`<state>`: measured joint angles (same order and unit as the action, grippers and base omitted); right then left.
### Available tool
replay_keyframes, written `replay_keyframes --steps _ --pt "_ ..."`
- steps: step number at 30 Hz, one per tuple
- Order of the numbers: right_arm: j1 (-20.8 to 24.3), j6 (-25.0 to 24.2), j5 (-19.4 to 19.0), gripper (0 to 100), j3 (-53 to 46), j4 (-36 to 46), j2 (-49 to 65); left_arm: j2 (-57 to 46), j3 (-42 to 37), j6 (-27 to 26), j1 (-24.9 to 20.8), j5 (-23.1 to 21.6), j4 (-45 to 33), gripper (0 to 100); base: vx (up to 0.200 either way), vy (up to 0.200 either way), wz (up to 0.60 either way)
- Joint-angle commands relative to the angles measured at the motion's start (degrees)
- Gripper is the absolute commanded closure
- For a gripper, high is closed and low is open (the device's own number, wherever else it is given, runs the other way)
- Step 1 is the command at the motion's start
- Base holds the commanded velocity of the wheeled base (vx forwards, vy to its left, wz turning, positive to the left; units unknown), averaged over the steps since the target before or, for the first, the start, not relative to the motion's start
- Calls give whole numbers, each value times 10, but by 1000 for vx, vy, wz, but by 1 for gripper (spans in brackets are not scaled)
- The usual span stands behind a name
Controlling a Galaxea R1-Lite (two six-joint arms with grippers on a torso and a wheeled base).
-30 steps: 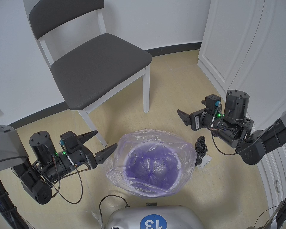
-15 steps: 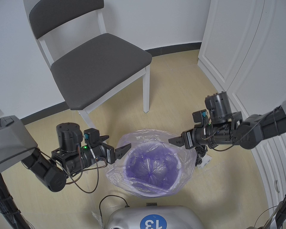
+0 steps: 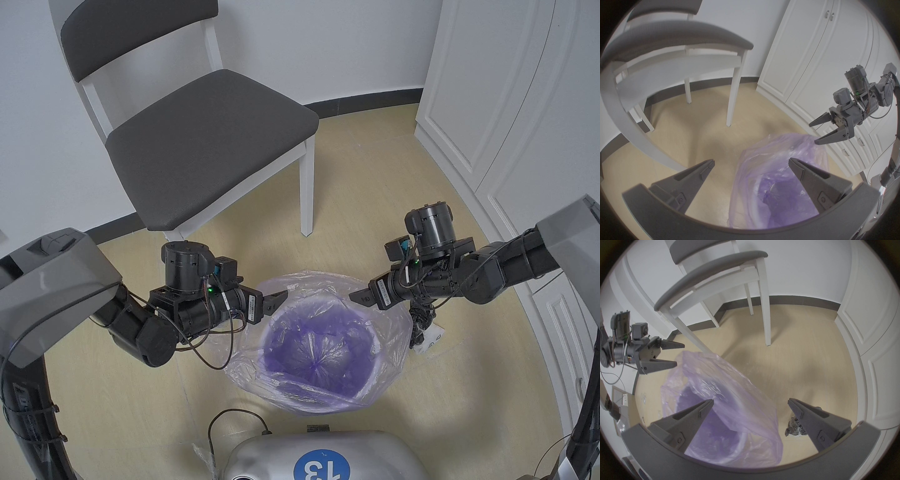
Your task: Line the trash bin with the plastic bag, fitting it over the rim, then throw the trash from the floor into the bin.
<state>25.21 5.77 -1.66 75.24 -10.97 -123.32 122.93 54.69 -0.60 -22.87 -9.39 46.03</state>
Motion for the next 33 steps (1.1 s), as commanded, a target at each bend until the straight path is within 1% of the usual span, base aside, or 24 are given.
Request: replay_keyframes --steps 1,4,8,9,11,15,26,33 --pt "-17 14 2 0 8 -7 -36 36 28 -5 10 0 -6 0 0 0 0" --pt "-24 21 1 0 19 -27 -59 64 53 -18 21 2 -7 0 0 0 0" --pt "-26 14 3 0 47 -52 -90 82 85 -22 32 2 -13 0 0 0 0" --pt "-26 14 3 0 49 -53 -93 84 88 -22 32 2 -15 0 0 0 0" --pt "-26 12 6 0 82 -56 -116 94 117 -23 41 2 -39 0 0 0 0" --pt "-29 11 7 0 117 -49 -142 119 161 -22 54 2 -57 0 0 0 0" --pt "-42 10 7 0 152 -56 -200 178 160 -23 53 4 -46 0 0 0 0" --pt "-35 -8 3 0 166 -65 -178 153 178 -22 57 8 -45 0 0 0 0"
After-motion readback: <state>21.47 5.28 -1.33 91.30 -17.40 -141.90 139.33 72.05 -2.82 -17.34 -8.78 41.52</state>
